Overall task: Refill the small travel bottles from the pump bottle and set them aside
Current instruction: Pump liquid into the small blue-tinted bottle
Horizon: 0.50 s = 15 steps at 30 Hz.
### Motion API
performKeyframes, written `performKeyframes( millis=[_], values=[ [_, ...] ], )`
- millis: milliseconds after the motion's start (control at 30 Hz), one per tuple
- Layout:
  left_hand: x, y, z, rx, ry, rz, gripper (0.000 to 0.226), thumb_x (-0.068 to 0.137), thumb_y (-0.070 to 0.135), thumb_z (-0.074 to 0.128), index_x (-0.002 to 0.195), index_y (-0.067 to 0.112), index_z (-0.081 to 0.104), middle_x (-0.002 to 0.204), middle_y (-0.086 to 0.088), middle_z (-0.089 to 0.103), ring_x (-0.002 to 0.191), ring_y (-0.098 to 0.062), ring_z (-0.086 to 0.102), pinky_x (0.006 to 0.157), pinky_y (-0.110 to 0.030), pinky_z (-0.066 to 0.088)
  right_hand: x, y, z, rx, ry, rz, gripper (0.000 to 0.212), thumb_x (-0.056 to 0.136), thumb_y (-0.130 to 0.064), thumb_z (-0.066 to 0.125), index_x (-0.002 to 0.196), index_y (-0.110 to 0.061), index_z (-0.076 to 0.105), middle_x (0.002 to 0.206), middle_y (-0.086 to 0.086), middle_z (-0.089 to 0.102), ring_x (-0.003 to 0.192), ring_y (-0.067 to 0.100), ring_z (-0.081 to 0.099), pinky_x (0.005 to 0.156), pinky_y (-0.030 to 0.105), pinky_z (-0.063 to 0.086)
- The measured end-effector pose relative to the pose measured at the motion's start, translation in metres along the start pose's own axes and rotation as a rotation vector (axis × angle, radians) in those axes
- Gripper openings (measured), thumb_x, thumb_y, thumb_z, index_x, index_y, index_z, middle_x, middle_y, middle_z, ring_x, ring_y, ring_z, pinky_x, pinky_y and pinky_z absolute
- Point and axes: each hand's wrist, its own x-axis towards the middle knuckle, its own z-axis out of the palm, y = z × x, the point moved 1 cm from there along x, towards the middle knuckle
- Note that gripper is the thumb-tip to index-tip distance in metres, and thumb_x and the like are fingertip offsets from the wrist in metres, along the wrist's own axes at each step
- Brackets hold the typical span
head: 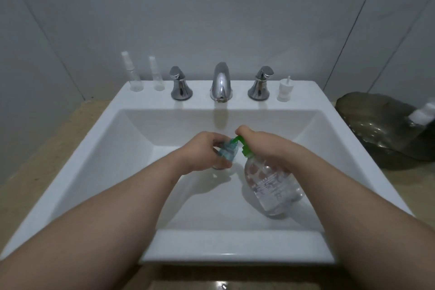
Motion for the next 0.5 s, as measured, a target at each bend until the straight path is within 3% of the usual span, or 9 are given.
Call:
performKeyframes(
  millis=[200,300,400,500],
  values=[
    [0.003,-0.004,0.007,0.017,0.020,-0.018,0.055,0.074,-0.011,0.082,0.124,0.007,0.068,0.106,-0.005,0.072,0.077,-0.013,0.068,0.071,-0.026,0.058,-0.003,-0.001,0.001,0.008,0.044,-0.021,0.058,0.100,-0.056,0.028,0.098,-0.007,0.059,0.094,0.016,0.064,0.074,0.030,0.059,0.070,0.034,0.046],
    [0.007,-0.008,0.007,0.015,0.031,-0.037,0.049,0.075,-0.010,0.081,0.121,0.003,0.069,0.100,-0.005,0.073,0.081,-0.015,0.068,0.068,-0.023,0.057,-0.005,-0.005,0.003,-0.014,0.074,-0.031,0.053,0.103,-0.052,0.024,0.099,-0.010,0.056,0.095,0.015,0.061,0.070,0.026,0.054,0.063,0.031,0.041],
    [0.008,-0.012,0.007,-0.011,0.008,-0.045,0.045,0.076,-0.010,0.079,0.118,0.000,0.070,0.099,-0.008,0.073,0.082,-0.017,0.069,0.068,-0.022,0.056,-0.009,-0.009,0.005,-0.028,0.076,-0.015,0.053,0.104,-0.052,0.023,0.103,-0.010,0.055,0.092,0.016,0.064,0.069,0.028,0.058,0.067,0.032,0.043],
    [0.008,-0.018,0.006,-0.034,-0.017,-0.049,0.048,0.074,-0.008,0.083,0.120,0.001,0.070,0.108,-0.014,0.076,0.099,-0.025,0.074,0.081,-0.030,0.060,-0.011,-0.012,0.010,-0.034,0.067,0.022,0.055,0.104,-0.055,0.023,0.113,-0.009,0.052,0.079,0.014,0.062,0.067,0.029,0.056,0.067,0.032,0.043]
  ],
)
